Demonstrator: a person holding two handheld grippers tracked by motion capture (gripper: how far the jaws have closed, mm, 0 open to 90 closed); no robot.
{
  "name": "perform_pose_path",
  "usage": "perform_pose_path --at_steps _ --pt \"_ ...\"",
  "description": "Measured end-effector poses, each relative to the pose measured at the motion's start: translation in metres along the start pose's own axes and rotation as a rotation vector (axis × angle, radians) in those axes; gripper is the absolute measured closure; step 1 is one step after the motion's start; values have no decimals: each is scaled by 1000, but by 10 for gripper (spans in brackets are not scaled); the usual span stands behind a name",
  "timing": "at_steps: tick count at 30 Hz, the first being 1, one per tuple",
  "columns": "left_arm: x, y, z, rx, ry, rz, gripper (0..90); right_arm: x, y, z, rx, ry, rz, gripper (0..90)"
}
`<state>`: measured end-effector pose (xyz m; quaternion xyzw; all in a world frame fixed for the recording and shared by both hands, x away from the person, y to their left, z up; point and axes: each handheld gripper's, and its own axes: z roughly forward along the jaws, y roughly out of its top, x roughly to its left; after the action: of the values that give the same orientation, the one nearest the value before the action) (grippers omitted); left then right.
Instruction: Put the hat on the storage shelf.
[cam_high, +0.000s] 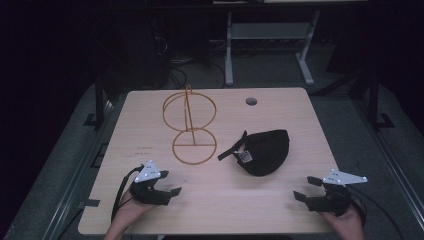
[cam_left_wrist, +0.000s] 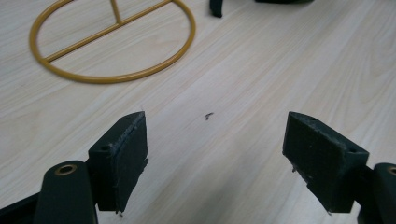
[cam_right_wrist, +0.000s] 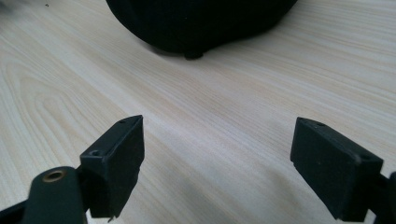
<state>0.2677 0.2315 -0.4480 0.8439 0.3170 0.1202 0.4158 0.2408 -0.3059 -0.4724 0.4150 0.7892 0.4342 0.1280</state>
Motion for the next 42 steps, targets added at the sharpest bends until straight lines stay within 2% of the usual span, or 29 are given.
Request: perform_pose_path --at_steps 4,8,11,12,13,16,21,24,25,30,36,42 --pt "-7 9 2 -1 -33 9 221 1 1 1 -3 9 6 172" --pt "-15 22 4 -14 -84 8 222 3 1 0 -6 9 9 173" --pt "-23 34 6 -19 -111 25 222 4 4 -2 -14 6 5 172" --pt "-28 44 9 -23 -121 36 223 4 5 -2 -19 6 3 172" --pt "-28 44 9 -23 -121 36 223 4 5 -2 -19 6 3 172" --pt "-37 60 13 -36 -149 50 230 4 5 -3 -18 4 -1 172" --pt "-50 85 26 -22 -180 101 231 3 4 -3 -19 3 -1 172" --pt "-54 101 37 -25 -200 107 238 1 3 -3 -18 7 4 172" --pt "-54 101 37 -25 -200 107 238 1 3 -3 -18 7 4 172" --pt "-56 124 50 -24 -215 128 243 -1 2 -5 -21 11 17 172" --pt "-64 154 71 10 -229 188 245 -1 2 -4 -21 17 13 172" --pt "-71 175 95 52 -251 228 263 -1 2 -4 -23 25 16 172"
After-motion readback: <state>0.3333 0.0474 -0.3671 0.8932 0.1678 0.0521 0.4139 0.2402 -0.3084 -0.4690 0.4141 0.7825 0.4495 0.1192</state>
